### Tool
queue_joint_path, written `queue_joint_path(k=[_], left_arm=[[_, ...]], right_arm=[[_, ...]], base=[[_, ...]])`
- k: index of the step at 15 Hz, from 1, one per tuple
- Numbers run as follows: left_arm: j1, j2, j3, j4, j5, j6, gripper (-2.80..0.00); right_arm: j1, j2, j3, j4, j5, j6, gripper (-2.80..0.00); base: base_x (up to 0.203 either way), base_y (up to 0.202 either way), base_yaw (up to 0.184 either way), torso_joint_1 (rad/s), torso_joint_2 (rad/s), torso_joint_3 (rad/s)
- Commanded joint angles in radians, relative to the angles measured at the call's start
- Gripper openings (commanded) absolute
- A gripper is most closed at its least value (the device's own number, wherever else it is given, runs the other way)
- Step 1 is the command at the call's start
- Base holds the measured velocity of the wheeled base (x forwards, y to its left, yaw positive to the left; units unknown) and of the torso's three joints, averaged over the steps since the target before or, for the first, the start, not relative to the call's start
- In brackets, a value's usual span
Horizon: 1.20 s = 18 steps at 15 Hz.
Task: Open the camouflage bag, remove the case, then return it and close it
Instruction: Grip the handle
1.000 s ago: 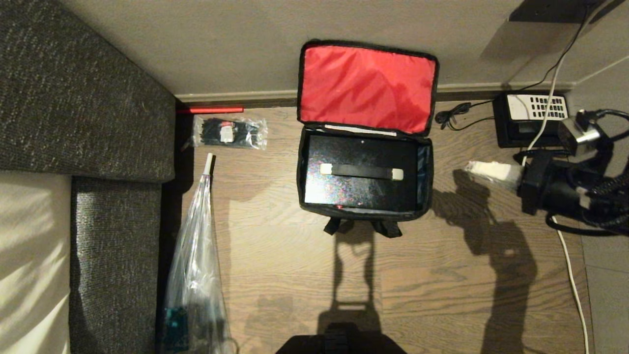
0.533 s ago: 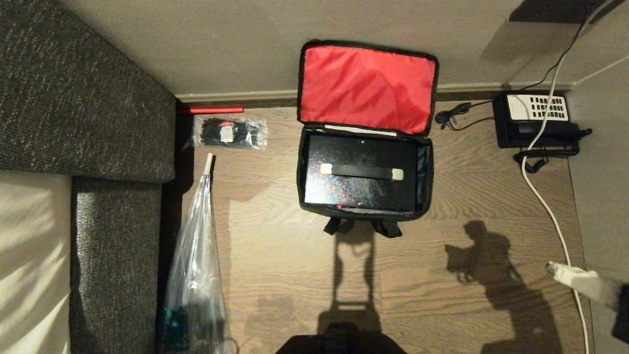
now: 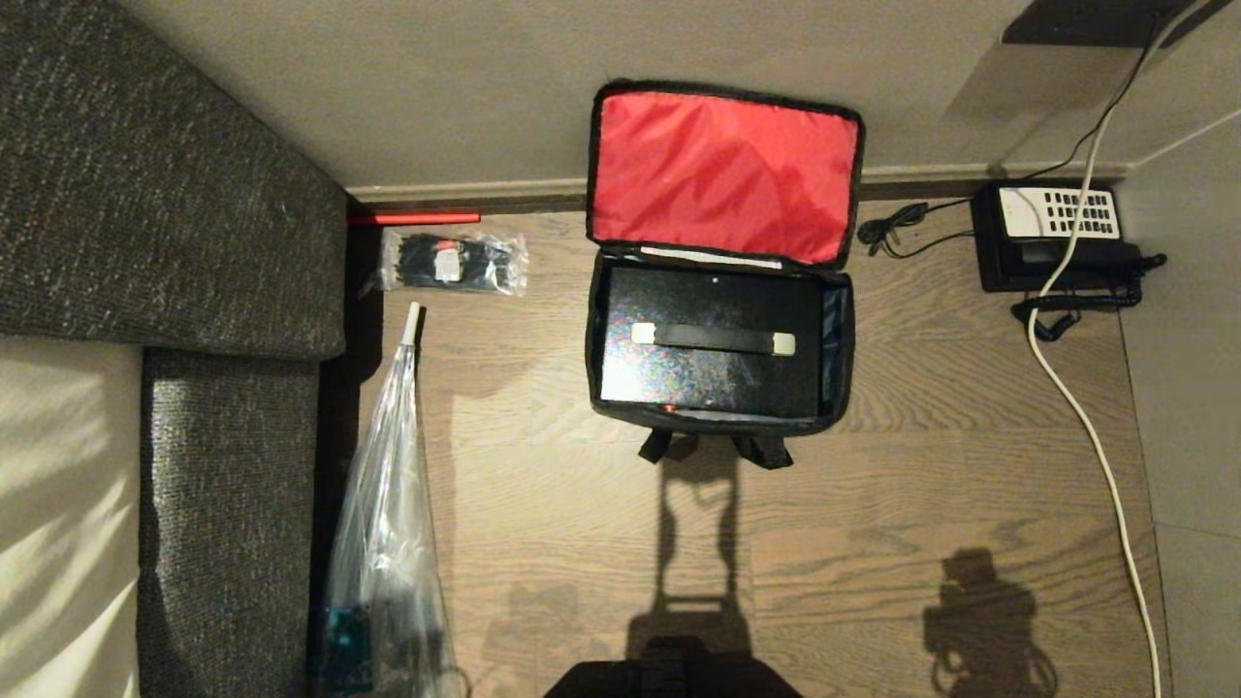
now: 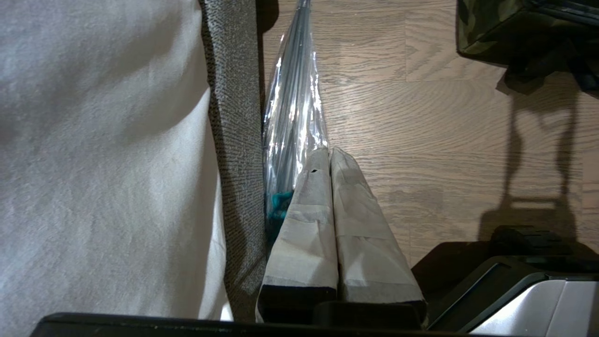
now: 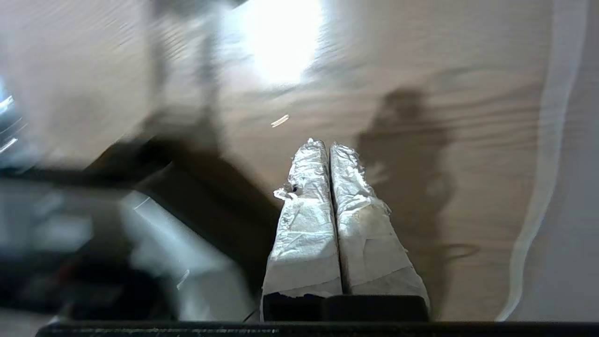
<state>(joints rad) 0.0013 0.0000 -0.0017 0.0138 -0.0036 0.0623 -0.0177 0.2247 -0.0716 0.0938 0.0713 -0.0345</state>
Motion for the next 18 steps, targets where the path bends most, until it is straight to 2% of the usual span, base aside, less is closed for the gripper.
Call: queue_joint_path(k=[1, 3, 18], left_arm=[[0.0, 0.0, 0.0, 0.0, 0.001, -0.001, -2.8], [0.0, 0.0, 0.0, 0.0, 0.001, -0.001, -2.8], [0.0, 0.0, 0.0, 0.0, 0.001, 0.0, -2.8]], right_arm=[[0.009, -0.179, 0.049, -0.05, -0.061, 0.005, -2.8], [0.016, -0.209, 0.088, -0.137, -0.068, 0.055, -2.8], [0.016, -0.231, 0.084, -0.134, -0.076, 0.077, -2.8]], base=[[0.0, 0.0, 0.0, 0.0, 0.0, 0.0], [0.0, 0.0, 0.0, 0.0, 0.0, 0.0], [0.0, 0.0, 0.0, 0.0, 0.0, 0.0]])
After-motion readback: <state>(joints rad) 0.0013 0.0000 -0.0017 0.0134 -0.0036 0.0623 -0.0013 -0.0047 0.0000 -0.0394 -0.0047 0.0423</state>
